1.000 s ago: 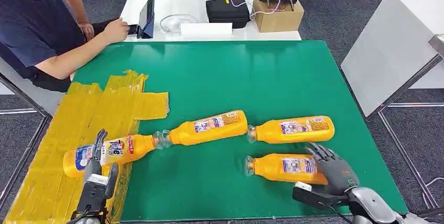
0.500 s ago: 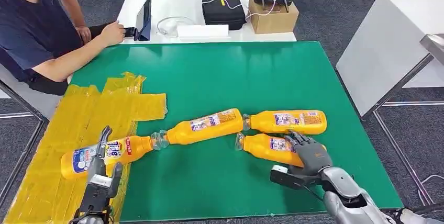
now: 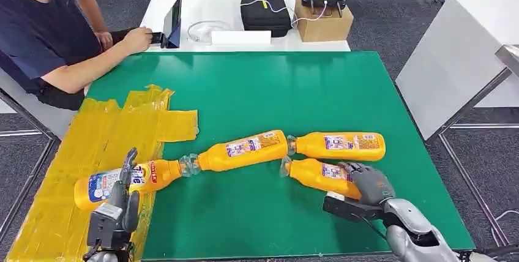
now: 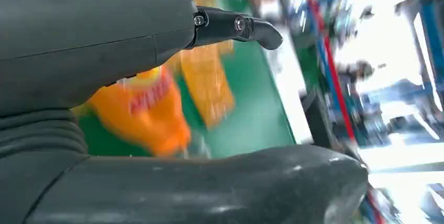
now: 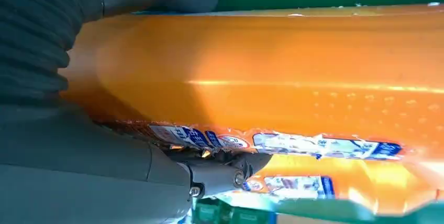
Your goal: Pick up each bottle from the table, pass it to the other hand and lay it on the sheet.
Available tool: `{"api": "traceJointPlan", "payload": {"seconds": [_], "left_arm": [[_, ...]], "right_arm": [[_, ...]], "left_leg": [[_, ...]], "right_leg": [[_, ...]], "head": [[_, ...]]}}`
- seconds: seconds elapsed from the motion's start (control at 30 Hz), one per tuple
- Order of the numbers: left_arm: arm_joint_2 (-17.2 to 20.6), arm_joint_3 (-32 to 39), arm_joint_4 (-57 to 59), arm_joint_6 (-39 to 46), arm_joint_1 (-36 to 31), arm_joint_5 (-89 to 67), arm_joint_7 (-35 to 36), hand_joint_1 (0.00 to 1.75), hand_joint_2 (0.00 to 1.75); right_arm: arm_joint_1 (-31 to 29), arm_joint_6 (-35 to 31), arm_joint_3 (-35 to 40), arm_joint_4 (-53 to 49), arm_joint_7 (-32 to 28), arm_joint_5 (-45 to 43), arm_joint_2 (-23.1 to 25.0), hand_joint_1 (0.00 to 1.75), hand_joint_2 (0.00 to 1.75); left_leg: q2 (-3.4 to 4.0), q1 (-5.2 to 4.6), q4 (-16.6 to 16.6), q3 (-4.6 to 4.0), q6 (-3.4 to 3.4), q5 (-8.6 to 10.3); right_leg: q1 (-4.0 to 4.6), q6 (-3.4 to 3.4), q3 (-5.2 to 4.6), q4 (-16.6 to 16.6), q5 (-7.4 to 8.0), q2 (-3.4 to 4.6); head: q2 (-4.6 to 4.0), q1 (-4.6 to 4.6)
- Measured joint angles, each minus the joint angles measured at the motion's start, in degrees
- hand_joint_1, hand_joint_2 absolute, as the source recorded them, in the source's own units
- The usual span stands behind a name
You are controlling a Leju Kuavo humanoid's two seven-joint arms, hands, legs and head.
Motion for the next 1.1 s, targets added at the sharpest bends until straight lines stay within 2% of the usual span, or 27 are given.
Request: {"api": "traceJointPlan", "payload": {"seconds": [0.07, 0.1, 0.2, 0.3, 0.37, 0.53, 1.1], "left_arm": [[-0.81, 1.87, 0.05, -2.42, -0.01, 0.22, 0.04, 0.00, 0.00], [-1.30, 2.63, 0.09, -3.08, -0.03, 0.39, 0.18, 0.00, 1.75], [-3.61, 6.22, -0.33, -12.29, 0.40, 4.68, 3.96, 0.00, 1.75], [-7.13, 8.31, -3.68, -19.78, 2.27, 7.37, 8.11, 0.00, 1.75], [-9.13, 7.97, -6.85, -19.69, 3.90, 10.61, 10.05, 0.00, 1.75], [-11.15, 3.25, -13.52, -15.58, 6.65, 14.46, 11.08, 0.00, 1.75], [-11.50, -9.58, -19.91, -10.88, 6.85, 16.63, 8.33, 0.00, 1.75]], "right_arm": [[0.56, -0.02, -0.22, -0.86, 0.48, -0.09, 0.70, 1.75, 1.75], [0.77, -0.18, -0.33, -1.27, 0.57, -0.20, 1.05, 1.75, 1.75], [1.47, -4.64, -1.16, -2.85, -4.23, -3.31, 4.14, 1.75, 1.75], [2.63, -6.10, -1.27, -6.48, -9.25, -7.52, 10.57, 1.75, 1.75], [3.44, -6.23, -0.62, -9.59, -10.48, -9.89, 14.83, 1.75, 1.75], [3.19, -6.93, 1.37, -14.25, -12.32, -13.99, 20.80, 1.75, 1.75], [-2.04, -5.81, 8.06, -12.88, -14.12, -18.10, 29.72, 1.75, 1.75]], "left_leg": [[0.21, 0.00, 0.00, -0.16, 0.00, 0.00], [0.29, 0.00, 0.00, -0.20, 0.00, 0.01], [0.30, 0.03, 0.00, -0.34, -0.02, 0.00], [0.42, 0.04, 0.01, -0.82, -0.08, 0.05], [0.28, 0.04, 0.02, -1.21, -0.23, 0.22], [0.01, 0.08, 0.03, -1.67, -0.28, 0.35], [0.00, 0.07, 0.03, -1.76, -0.28, 0.35]], "right_leg": [[0.00, 0.02, 0.29, 0.01, 0.07, 0.09], [0.01, 0.02, 0.27, 0.01, 0.08, 0.16], [0.06, 0.02, 0.20, 0.04, 0.08, 0.18], [0.06, -0.15, -0.45, 0.21, 0.19, 0.30], [0.05, -0.15, -0.86, 0.34, 0.18, 0.23], [0.05, -0.16, -1.19, 0.42, 0.18, -0.04], [0.04, -0.17, -1.31, 0.43, 0.18, -0.05]], "head": [[0.00, -0.02], [0.00, -0.02], [0.00, 0.02], [0.00, -0.04], [0.00, -0.07], [0.00, -0.02], [0.00, -0.02]]}}
